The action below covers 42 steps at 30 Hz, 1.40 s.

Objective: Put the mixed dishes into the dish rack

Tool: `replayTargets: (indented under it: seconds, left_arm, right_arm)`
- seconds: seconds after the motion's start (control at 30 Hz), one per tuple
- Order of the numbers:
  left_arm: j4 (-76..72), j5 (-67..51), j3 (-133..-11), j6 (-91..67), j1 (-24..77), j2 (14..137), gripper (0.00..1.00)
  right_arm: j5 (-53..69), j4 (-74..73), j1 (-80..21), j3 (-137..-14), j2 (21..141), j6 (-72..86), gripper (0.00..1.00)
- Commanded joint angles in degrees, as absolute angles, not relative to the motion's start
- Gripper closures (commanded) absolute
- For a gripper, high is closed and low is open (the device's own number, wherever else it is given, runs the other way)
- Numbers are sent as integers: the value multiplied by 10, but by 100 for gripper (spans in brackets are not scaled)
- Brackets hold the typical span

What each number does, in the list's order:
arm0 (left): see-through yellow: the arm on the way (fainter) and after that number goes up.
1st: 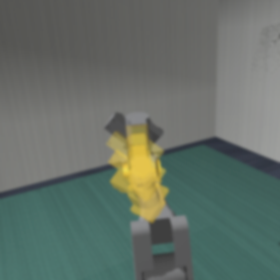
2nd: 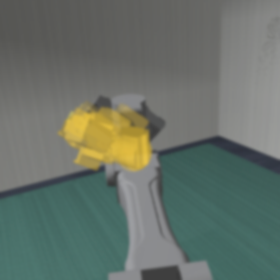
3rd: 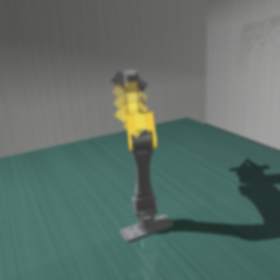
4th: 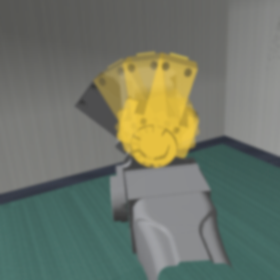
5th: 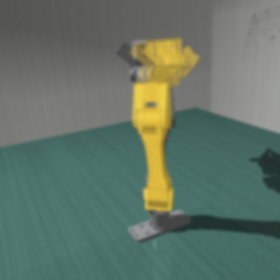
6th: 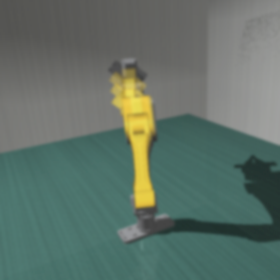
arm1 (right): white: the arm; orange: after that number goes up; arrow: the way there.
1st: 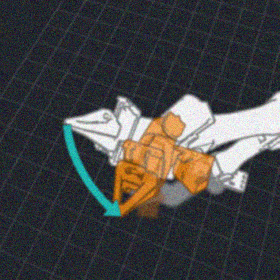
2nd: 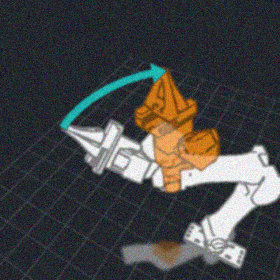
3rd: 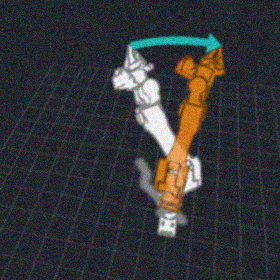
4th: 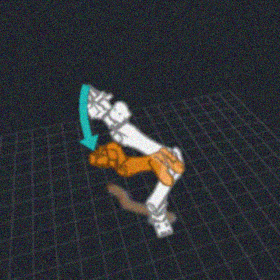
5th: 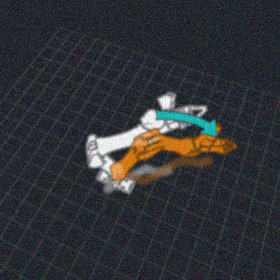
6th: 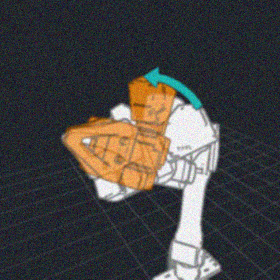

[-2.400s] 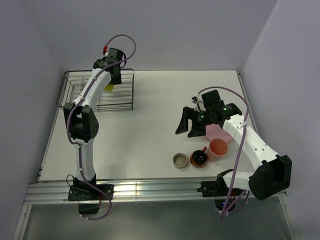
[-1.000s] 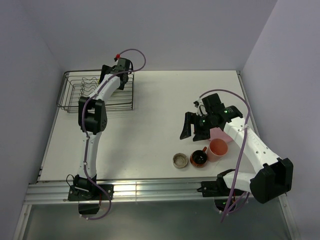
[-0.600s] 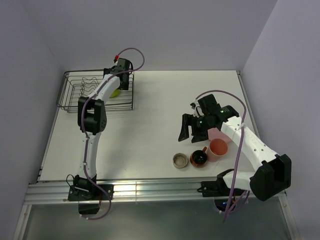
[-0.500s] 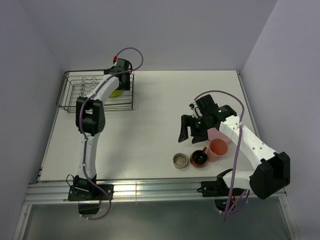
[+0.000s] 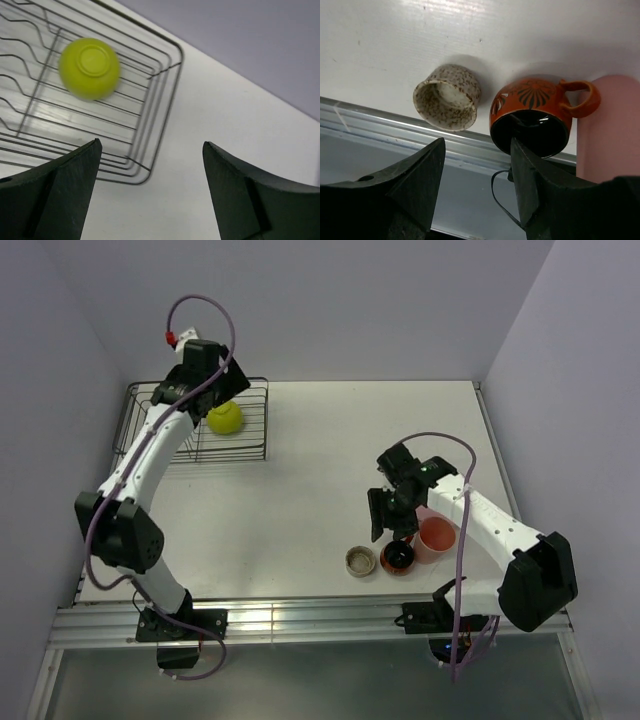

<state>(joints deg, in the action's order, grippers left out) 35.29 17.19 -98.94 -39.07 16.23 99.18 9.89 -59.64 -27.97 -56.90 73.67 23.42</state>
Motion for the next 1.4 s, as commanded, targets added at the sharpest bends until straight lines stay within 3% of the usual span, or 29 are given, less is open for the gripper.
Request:
replayTargets:
  seconds: [0.0, 0.13, 0.43, 0.6, 0.7, 0.83, 1.37]
  left_arm:
    - [330, 79, -957, -462, 165, 943, 13]
    - [403, -56, -944, -424, 227, 952, 25]
    - [499, -113, -823, -320, 398, 941, 36]
    - [495, -152, -820, -293, 455, 946, 38]
    - [484, -187, -809, -282, 489, 962, 38]
    - [475, -190, -801, -266, 533, 994, 36]
    - [439, -207, -842, -216, 559, 1102, 39]
  right_arm:
    - [80, -588, -308, -560, 730, 247, 38]
    - [49, -584, -317, -587, 723, 279, 38]
    - [-143, -669, -275, -761, 666, 388, 36]
    - [-42, -647, -116, -738, 615, 373, 37]
    - [-3, -642, -71, -709, 590, 366, 37]
    - [16, -641, -59, -704, 560, 365, 37]
    - [37, -644, -57, -727, 513, 371, 39]
